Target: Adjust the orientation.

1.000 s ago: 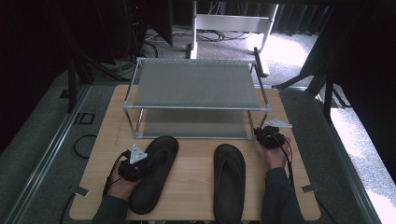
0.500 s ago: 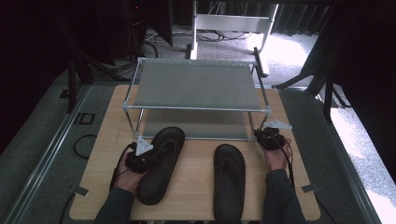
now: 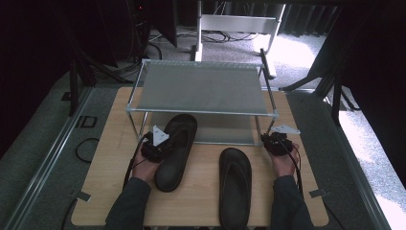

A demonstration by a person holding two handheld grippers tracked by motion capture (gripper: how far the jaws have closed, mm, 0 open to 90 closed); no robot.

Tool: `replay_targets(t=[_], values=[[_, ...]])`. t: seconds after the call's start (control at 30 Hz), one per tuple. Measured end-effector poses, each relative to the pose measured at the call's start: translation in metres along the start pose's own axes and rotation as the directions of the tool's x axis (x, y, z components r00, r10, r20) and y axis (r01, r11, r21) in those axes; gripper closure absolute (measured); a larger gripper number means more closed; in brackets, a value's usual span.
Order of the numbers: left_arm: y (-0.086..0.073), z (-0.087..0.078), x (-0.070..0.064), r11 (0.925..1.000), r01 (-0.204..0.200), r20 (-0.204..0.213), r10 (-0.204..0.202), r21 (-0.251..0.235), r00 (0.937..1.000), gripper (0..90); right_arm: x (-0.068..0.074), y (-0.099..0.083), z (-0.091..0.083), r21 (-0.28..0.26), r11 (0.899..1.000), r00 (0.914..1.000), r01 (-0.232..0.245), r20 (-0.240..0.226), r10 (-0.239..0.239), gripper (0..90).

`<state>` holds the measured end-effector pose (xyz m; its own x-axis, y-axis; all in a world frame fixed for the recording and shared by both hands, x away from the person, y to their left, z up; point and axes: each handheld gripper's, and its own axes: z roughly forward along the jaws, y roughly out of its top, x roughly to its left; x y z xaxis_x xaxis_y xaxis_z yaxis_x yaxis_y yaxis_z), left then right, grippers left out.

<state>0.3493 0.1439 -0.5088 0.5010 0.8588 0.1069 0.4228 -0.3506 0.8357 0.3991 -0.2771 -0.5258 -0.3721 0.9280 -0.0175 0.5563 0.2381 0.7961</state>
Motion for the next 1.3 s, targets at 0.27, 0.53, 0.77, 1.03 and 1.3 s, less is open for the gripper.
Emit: replay_targets(t=[0.27,0.53,0.77,1.03,1.3], values=[[0.012,0.029,-0.005,0.9991,-0.043,-0.055,0.043,-0.001,0.9976,74.0,0.0,-0.001,0.0,0.001,1.0,1.0,0.004,-0.005,-0.004,80.8],[0.019,0.056,-0.015,0.9962,-0.086,-0.131,0.087,0.009,0.9875,74.2,0.0,-0.001,0.0,-0.001,1.0,1.0,0.004,-0.004,-0.004,80.7],[0.015,0.07,-0.02,0.9929,-0.116,-0.176,0.119,0.027,0.9772,67.4,0.0,-0.001,0.0,-0.004,1.0,1.0,0.001,-0.004,-0.001,80.8],[0.011,0.035,-0.023,0.9961,-0.083,-0.134,0.078,-0.029,0.9879,49.5,0.0,-0.002,0.0,-0.005,1.0,1.0,0.003,-0.004,-0.003,80.8],[-0.006,-0.003,-0.028,0.9988,0.02,-0.055,-0.023,-0.045,0.9982,43.0,0.0,-0.002,0.0,-0.004,1.0,1.0,0.0,-0.004,0.0,80.7]])
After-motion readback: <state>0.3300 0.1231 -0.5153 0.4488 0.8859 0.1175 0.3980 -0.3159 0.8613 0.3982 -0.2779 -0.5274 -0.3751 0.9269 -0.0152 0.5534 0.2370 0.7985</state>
